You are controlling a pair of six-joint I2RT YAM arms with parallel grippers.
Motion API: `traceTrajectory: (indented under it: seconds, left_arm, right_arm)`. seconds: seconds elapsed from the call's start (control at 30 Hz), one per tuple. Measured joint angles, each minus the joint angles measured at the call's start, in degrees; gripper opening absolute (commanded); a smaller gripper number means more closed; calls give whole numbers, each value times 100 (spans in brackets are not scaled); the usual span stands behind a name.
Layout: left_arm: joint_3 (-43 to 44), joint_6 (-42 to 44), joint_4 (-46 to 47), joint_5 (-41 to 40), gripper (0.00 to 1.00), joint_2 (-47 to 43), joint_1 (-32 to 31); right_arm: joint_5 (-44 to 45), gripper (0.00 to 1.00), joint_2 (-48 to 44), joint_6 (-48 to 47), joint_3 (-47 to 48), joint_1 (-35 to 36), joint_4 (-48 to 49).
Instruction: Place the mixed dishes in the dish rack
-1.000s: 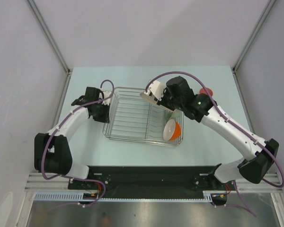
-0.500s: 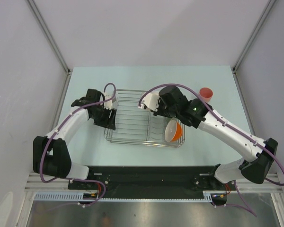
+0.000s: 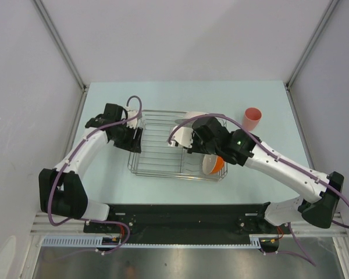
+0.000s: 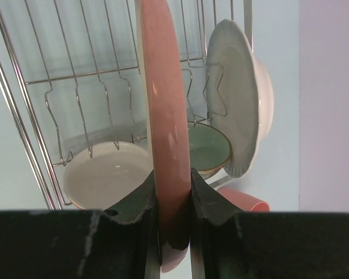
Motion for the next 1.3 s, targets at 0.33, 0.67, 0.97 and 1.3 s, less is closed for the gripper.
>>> traceTrajectory:
  seconds: [0.33, 0.67, 0.97, 1.3]
  left_arm:
    - [81, 63, 31, -133, 64, 2, 4]
    - [138, 144, 87, -133, 63, 4, 109]
    - [138, 227, 125, -127, 63, 31, 363]
    - [149, 317, 125, -125, 63, 31, 472]
  right_arm:
    - [-138, 0, -83, 2, -321, 37, 271]
    - [52, 0, 291, -278, -369, 105, 457]
    - [243, 0, 857, -278, -407, 98, 597]
    - [70, 66, 896, 345, -400, -236, 664]
